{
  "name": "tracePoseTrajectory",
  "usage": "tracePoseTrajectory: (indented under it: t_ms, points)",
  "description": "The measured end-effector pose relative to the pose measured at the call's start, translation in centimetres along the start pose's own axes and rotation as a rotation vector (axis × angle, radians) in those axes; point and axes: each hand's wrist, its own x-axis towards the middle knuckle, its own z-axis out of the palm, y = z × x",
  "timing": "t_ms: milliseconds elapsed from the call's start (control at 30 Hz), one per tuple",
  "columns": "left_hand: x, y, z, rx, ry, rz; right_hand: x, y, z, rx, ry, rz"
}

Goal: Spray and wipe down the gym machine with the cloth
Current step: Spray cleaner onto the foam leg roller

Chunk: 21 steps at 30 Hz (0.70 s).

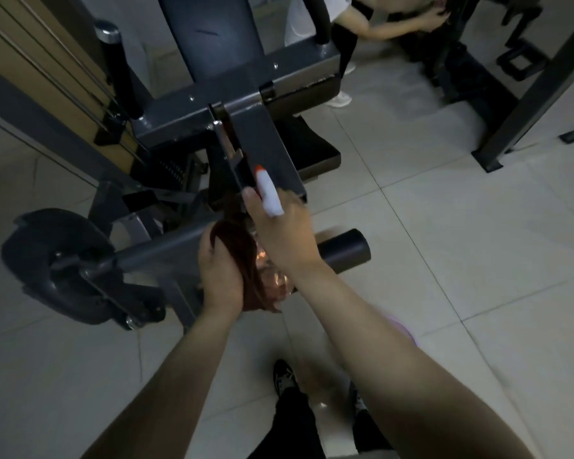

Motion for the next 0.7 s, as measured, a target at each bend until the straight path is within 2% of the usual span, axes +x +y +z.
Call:
tracePoseTrajectory:
  t_ms: [67, 167, 267, 433, 567, 700]
  points:
    - [-2.0, -2.9, 0.4, 0.081, -0.018, -0.095, -2.4, 3.4, -0.5, -0.071, -0.06, 0.102]
    - [-4.3, -6.7, 0.7, 0.175, -0.033, -0.221, -4.7, 7.5, -1.2, 0.03, -0.097, 0.378]
    - [-5.1, -10.9, 0.0, 0.362, -0.106, -0.332, -6.8, 12.1, -0.9, 0.107, -0.15, 0.519]
    - [-4.4, -17.3, -2.8, 0.405, -0.243, -0.475, -9.0, 17.9, 2.5, 0.248, -0.086, 0.74]
    - [-2.2, -21.3, -4.9, 0.436, -0.272, -0.538, -9.2, 21.5, 5.5, 0.26, -0.039, 0.847]
    - [0.3, -25.3, -5.8, 0.475, -0.279, -0.554, -8.7, 25.7, 8.0, 0.252, -0.026, 0.869]
